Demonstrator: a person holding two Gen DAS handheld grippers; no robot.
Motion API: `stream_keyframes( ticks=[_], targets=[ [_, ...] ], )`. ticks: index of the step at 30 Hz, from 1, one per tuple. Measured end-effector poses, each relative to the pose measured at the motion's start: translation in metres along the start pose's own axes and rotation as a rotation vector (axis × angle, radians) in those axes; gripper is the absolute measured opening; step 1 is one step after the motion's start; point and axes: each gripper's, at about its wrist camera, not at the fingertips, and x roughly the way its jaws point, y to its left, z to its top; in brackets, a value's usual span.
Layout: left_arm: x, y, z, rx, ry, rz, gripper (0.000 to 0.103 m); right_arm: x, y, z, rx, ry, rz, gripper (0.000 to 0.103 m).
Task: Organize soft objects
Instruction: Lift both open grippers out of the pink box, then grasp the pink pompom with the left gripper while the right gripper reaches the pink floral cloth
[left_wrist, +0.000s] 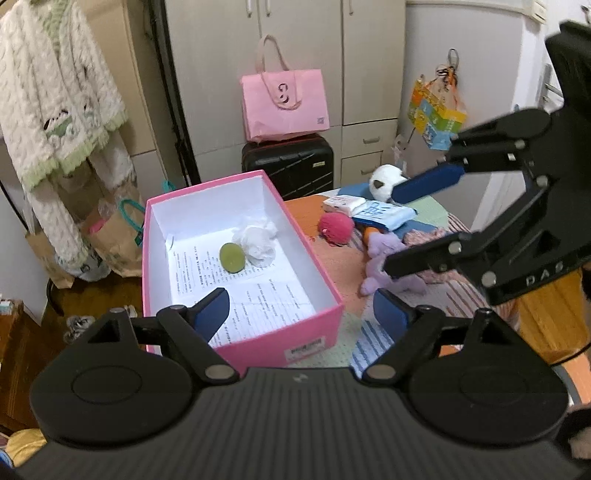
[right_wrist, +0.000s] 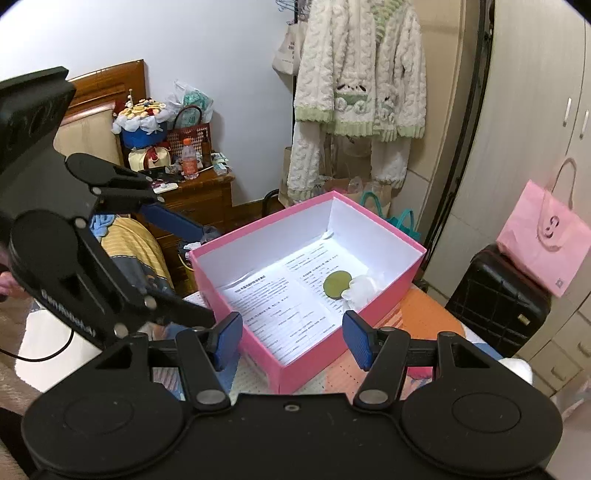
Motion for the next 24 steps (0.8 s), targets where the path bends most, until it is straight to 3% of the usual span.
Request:
stream_keyframes(
  ticks=[9,18,24],
  targets=[
    [-0.007,-0.025,-0.01,0.023,0.007,-0.025,0.089,-0.039,0.014,-0.024,-0.014,-0.074,-0.018,0.066],
    [0.016,-0.047,-0.021,0.035,-0.002,-0.103,0.089,-0.051,0.006,-0.075,0.069,-0.136,-0.033,0.066],
    [0.037,-0.064,-0.021,0.083,-0.056,-0.137,0.089,-0.056,0.009,-0.113,0.095,-0.196,-0.2,0.066]
  ],
)
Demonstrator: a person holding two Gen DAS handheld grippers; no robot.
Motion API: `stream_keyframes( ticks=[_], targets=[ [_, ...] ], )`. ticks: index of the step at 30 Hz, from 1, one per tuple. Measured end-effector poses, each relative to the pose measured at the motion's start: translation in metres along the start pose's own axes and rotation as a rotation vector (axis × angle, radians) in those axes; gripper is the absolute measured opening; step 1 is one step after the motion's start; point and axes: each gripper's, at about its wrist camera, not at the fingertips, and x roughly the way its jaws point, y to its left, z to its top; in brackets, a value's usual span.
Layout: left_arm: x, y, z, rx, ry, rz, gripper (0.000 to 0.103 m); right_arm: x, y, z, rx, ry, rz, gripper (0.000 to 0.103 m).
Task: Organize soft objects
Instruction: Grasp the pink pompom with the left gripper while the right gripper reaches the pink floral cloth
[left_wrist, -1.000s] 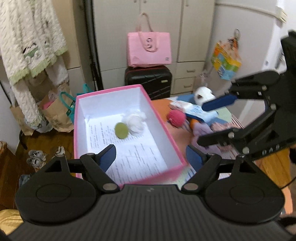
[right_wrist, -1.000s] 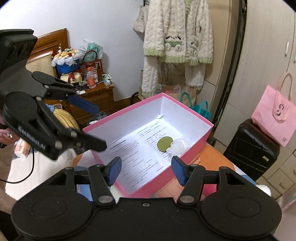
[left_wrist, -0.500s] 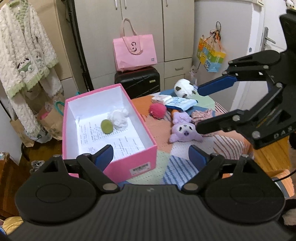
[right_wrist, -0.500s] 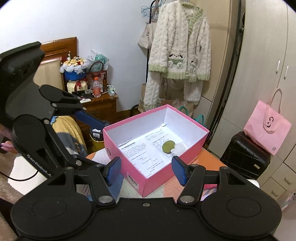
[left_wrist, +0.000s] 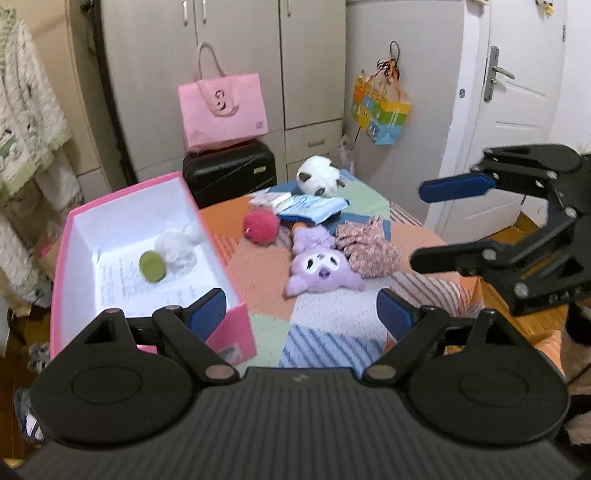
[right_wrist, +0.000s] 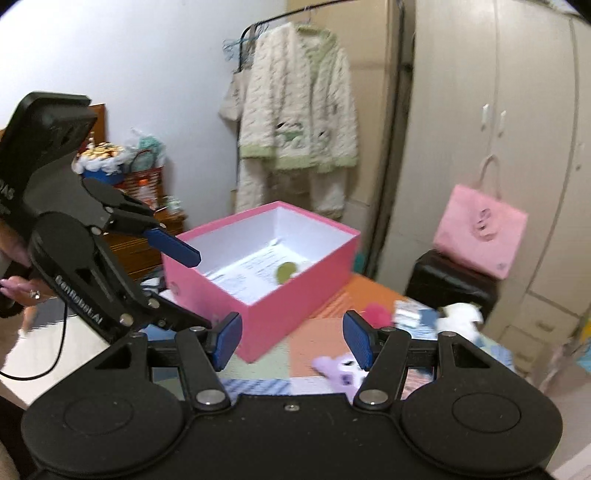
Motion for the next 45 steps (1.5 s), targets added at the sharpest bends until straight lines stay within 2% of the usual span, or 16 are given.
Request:
stream_keyframes(
  ticks=[2,5,9,14,18,21,25,29,34,40,43,45],
  targets=[
    [0.011,-0.002,0.001,0.003,-0.027,-0.013,0.089,-0.003,-0.002,-0.01,-0.001,-0.012,-0.04,0.067],
    [0.027,-0.007,0.003,0.003,-0.059,-0.024,0.089,0.0,-0.016,-0.023,0.047,-0.007,-0.04,0.068],
    [0.048,-0.014,0.004,0.033,-0.102,0.004,0.089,0.012,-0.039,-0.04,0.114,0.021,-0.05,0.068],
    [0.076,-0.03,0.005,0.086,-0.119,0.002,0.088,0.026,-0.062,-0.067,0.16,0.034,-0.071,0.068],
    [0.103,-0.034,0.006,0.062,-0.114,-0.041,0.088,0.039,-0.074,-0.084,0.151,0.04,-0.108,0.068],
    [0.122,-0.033,0.009,0.026,-0.099,-0.047,0.087,0.048,-0.084,-0.096,0.152,0.053,-0.132,0.068],
    [0.144,-0.03,0.018,-0.004,-0.111,0.009,0.087,0.055,-0.099,-0.104,0.15,0.064,-0.159,0.068],
    [0.164,-0.023,0.027,-0.03,-0.119,0.117,0.086,0.06,-0.115,-0.105,0.176,0.041,-0.146,0.071],
    [0.194,-0.01,0.04,-0.061,-0.135,0.249,0.079,0.078,-0.13,-0.108,0.22,0.028,-0.142,0.073],
    [0.235,0.006,0.046,-0.098,-0.071,0.278,0.072,0.11,-0.138,-0.117,0.295,0.058,-0.144,0.073],
    [0.255,0.014,0.042,-0.134,-0.014,0.283,0.067,0.124,-0.137,-0.121,0.293,0.085,-0.156,0.073],
    [0.261,0.018,0.041,-0.159,-0.016,0.284,0.067,0.132,-0.136,-0.124,0.286,0.11,-0.159,0.073]
  ],
)
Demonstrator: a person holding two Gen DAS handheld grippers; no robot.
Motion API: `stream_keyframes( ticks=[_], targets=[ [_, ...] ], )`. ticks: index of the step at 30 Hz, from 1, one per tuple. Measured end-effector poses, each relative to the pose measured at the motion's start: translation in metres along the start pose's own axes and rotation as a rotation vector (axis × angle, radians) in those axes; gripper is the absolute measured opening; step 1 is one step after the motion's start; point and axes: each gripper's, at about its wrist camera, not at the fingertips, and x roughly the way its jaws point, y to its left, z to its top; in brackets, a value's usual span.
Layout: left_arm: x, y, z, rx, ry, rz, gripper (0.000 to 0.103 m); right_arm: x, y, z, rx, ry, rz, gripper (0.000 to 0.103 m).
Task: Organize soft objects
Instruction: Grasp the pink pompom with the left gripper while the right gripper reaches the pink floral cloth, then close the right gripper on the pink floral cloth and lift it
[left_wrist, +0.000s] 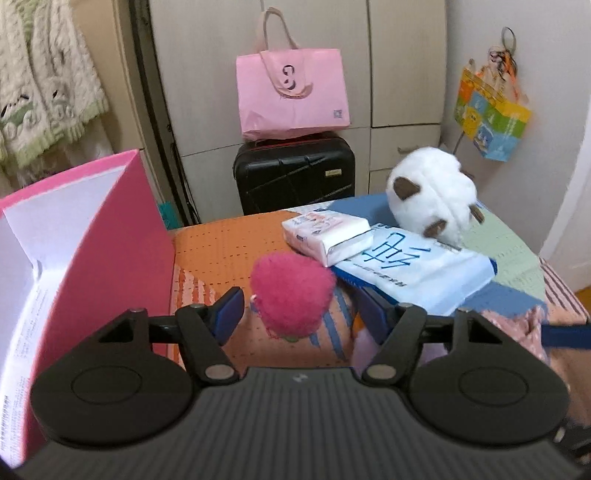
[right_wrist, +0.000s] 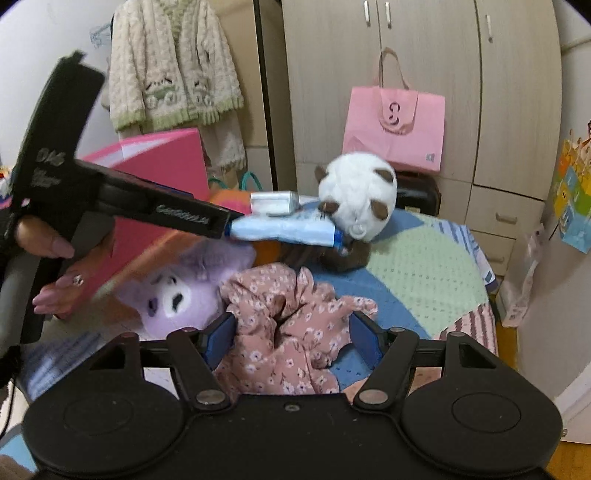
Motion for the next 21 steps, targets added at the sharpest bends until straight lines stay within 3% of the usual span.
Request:
stream_keyframes(
  ticks=[4,18,19,20,21],
  targets=[
    [0.006,0.001,0.001,-0.015,0.0,0.029,0.067,0.009,-0.003,-0.002,-0.002,0.032,0.001,0.073],
    [0.033,0.015,0.001,-0.161,0.055,-0.028,0.068,0.014,-0.003,-0.007,-0.061,0.03,0.027,0.073],
    [0.032,0.014,0.0,-0.151,0.043,-0.022,0.065,0.013,-0.003,-0.008,-0.066,0.024,0.028,0.073],
    [0.031,0.013,-0.001,-0.141,0.034,-0.023,0.056,0.013,-0.003,-0.009,-0.068,0.021,0.029,0.072],
    [0.031,0.011,-0.001,-0.137,0.032,-0.027,0.05,0.013,-0.002,-0.009,-0.07,0.019,0.03,0.065]
  ],
)
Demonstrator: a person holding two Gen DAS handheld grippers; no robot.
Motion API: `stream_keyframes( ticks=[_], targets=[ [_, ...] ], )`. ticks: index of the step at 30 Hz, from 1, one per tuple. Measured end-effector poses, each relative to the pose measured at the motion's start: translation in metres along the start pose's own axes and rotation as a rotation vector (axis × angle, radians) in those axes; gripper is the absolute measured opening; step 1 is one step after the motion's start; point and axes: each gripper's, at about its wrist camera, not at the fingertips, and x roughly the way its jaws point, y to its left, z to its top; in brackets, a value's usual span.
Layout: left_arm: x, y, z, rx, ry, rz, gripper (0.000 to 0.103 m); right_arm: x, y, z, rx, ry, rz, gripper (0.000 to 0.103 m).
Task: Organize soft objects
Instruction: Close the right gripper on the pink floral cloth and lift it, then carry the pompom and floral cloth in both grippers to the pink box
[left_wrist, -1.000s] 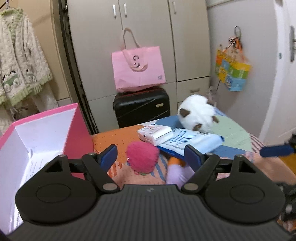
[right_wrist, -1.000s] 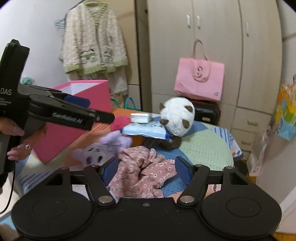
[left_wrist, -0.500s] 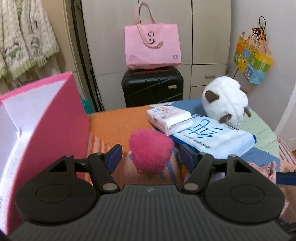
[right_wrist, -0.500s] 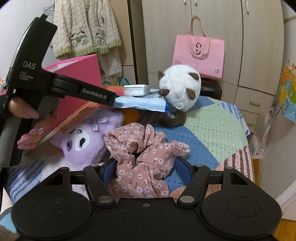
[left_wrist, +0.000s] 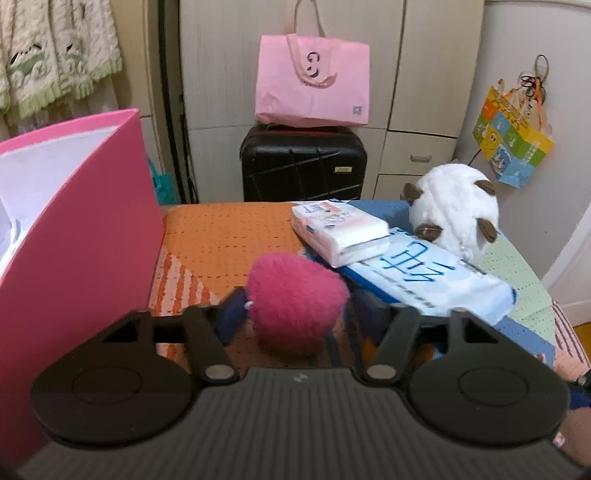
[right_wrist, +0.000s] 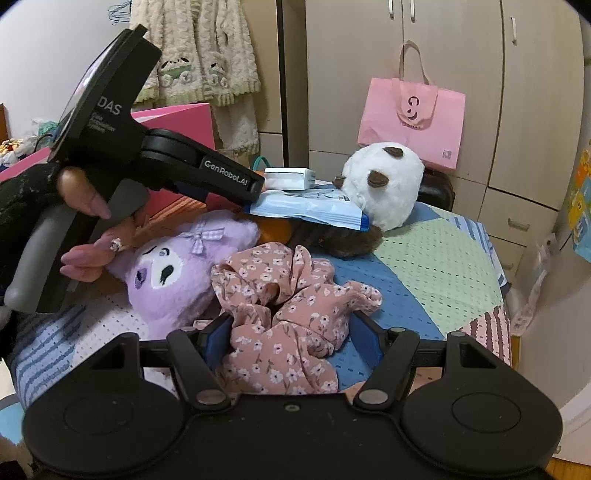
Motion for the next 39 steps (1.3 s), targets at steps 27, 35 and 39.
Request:
stream_keyframes(
  ticks=[27,35,39],
  targets=[
    [-0.061,-0.003,-0.011,-0.033,-0.081,-0.043,0.039,-0.032,0.011,-0.003,0.027,-0.059,-0.037,0.021],
    [-0.101,-0.002,-0.03,0.003,-0.092,-0.081,0.039,-0.051,0.012,-0.002,0.093,-0.046,-0.031,0.021],
    [-0.118,0.004,-0.041,-0.003,-0.089,-0.101,0.039,-0.06,0.015,-0.006,0.123,-0.044,-0.012,0.021]
  ],
)
